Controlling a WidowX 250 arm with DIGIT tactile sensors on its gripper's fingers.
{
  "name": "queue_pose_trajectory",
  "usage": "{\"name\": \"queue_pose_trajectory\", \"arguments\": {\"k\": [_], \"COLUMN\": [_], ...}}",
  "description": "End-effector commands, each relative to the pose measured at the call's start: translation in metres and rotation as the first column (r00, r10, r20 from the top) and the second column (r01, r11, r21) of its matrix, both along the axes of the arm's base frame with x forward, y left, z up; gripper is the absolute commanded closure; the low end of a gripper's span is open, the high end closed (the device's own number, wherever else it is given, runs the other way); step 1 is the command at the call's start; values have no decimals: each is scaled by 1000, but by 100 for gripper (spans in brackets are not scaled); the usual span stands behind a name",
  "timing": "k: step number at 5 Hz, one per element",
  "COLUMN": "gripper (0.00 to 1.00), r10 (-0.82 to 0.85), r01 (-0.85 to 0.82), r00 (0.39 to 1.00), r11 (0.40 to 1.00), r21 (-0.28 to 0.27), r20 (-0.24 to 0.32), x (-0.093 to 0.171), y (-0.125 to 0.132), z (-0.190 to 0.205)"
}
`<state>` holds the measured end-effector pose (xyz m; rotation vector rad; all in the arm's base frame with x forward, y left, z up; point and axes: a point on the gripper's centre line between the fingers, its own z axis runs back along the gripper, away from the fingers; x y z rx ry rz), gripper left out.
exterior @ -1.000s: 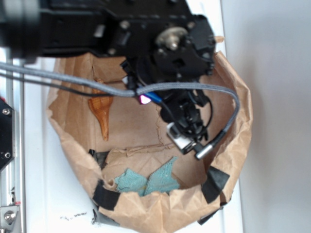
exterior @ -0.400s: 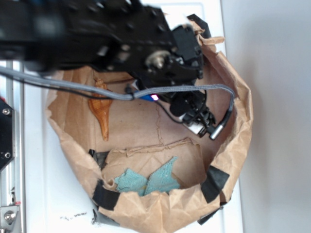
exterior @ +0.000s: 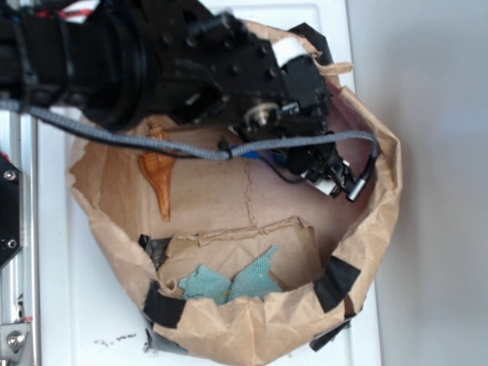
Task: Grab the plastic pickle.
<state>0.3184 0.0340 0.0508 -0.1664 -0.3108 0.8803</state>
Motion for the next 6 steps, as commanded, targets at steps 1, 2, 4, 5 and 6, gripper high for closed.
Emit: {"name": "queue_pose_trajectory", "arguments": {"k": [1,2,4,5,6], "gripper": [0,0,84,3,0], "r10": [-39,-58,-69,-69,-97], "r01": [36,59,68,71,99], "r00": [999,998,998,997,993], "r11": [993,991,992,994,995], "r21": [113,121,111,88,21], "r20": [18,-8,0,-32,-69], "x": [-1,-7,-14,-15,-17], "y": [-5,-7,-8,-6,1], "z": [-12,-12,-11,0,23]}}
